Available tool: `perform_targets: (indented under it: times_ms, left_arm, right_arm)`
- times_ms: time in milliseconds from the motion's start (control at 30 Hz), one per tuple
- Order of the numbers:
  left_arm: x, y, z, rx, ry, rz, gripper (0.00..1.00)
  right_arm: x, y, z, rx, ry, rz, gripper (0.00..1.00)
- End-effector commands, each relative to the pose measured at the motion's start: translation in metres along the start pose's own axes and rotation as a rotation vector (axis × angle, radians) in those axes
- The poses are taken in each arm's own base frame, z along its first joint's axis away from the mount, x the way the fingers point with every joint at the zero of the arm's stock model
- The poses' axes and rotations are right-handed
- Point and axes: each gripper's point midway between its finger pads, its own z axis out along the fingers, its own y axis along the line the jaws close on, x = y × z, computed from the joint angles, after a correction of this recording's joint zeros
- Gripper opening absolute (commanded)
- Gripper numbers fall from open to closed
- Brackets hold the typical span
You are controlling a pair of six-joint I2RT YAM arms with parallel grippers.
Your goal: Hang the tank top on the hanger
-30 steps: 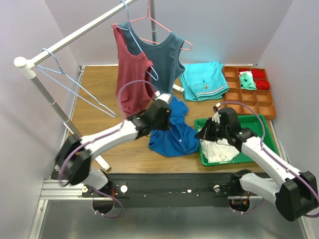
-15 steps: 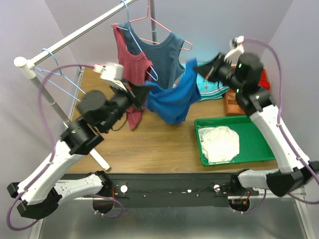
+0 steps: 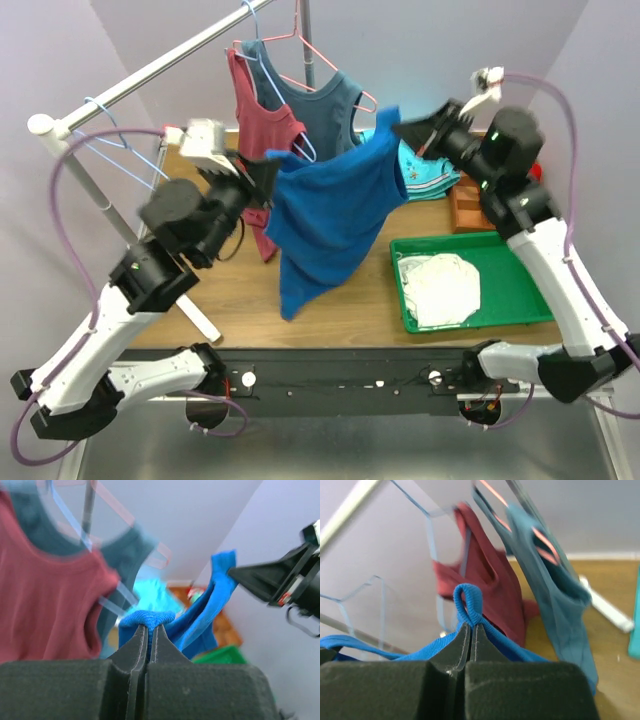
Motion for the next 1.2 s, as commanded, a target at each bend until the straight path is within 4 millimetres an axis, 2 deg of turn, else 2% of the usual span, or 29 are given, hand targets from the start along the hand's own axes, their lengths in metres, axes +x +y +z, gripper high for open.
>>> perform_targets:
  times_ms: [0,33,100,133,167,200,233,267,300,367,400,467,500,567,733,867,933,967,1033,1067,1133,1167]
  left_arm:
    - [0.095,0.026,-0.004,-0.05,0.204,-0.024,0.0]
    - [0.134,0.033,-0.007,-0.045,0.29,-0.018,0.01]
    - [0.166,0.039,-0.013,-0.032,0.356,-0.031,0.05]
    - [0.201,0.05,-0.019,-0.052,0.426,-0.043,0.08]
    - [0.217,0.047,-0.023,-0.018,0.464,-0.057,0.14]
    - [0.233,0.049,-0.027,-0.012,0.5,-0.067,0.19]
    - [0.247,0.05,-0.031,0.001,0.534,-0.074,0.25]
    - [0.27,0.055,-0.038,0.005,0.582,-0.081,0.3]
    - [0.278,0.056,-0.041,0.011,0.6,-0.079,0.42]
    - [0.287,0.062,-0.047,0.016,0.614,-0.057,0.56]
    - [0.287,0.061,-0.049,0.03,0.618,-0.047,0.65]
    - [0.279,0.056,-0.048,0.059,0.606,-0.027,0.73]
    - [0.276,0.052,-0.048,0.093,0.604,-0.001,0.78]
    - [0.266,0.043,-0.046,0.134,0.593,0.016,0.81]
    - [0.237,0.016,-0.046,0.272,0.555,0.059,0.83]
    - [0.194,-0.005,-0.042,0.333,0.475,0.075,0.83]
    - [0.178,-0.007,-0.039,0.324,0.441,0.081,0.82]
    - [0.157,-0.01,-0.038,0.313,0.393,0.074,0.82]
    - [0.132,-0.005,-0.035,0.25,0.317,0.063,0.79]
    - [0.107,-0.007,-0.038,0.243,0.26,0.046,0.79]
    - [0.075,0.003,-0.037,0.161,0.17,0.034,0.78]
    - [0.049,0.002,-0.043,0.155,0.109,0.025,0.78]
  right_arm:
    - [0.075,-0.042,-0.019,0.063,0.107,0.083,0.02]
    - [0.121,-0.071,-0.025,0.123,0.19,0.12,0.02]
    - [0.156,-0.088,-0.037,0.149,0.241,0.174,0.04]
    - [0.175,-0.098,-0.045,0.175,0.269,0.197,0.06]
    - [0.213,-0.12,-0.058,0.233,0.334,0.239,0.11]
    - [0.23,-0.13,-0.066,0.26,0.364,0.258,0.16]
    - [0.239,-0.135,-0.072,0.278,0.38,0.266,0.21]
    - [0.255,-0.144,-0.083,0.313,0.418,0.272,0.4]
    - [0.257,-0.149,-0.087,0.336,0.417,0.263,0.49]
    - [0.257,-0.156,-0.097,0.381,0.421,0.221,0.67]
    - [0.25,-0.156,-0.097,0.392,0.409,0.201,0.71]
    - [0.243,-0.163,-0.1,0.437,0.399,0.154,0.79]
    - [0.233,-0.162,-0.098,0.442,0.38,0.136,0.82]
    - [0.229,-0.16,-0.095,0.435,0.379,0.123,0.84]
    - [0.225,-0.157,-0.085,0.416,0.378,0.118,0.89]
    - [0.227,-0.158,-0.081,0.407,0.383,0.116,0.89]
    - [0.229,-0.157,-0.08,0.4,0.39,0.122,0.89]
    - [0.23,-0.157,-0.079,0.395,0.391,0.123,0.89]
    - [0.232,-0.156,-0.079,0.387,0.397,0.128,0.89]
    - [0.233,-0.156,-0.078,0.385,0.399,0.129,0.89]
    - [0.234,-0.157,-0.078,0.384,0.401,0.133,0.89]
    - [0.235,-0.157,-0.078,0.381,0.403,0.133,0.89]
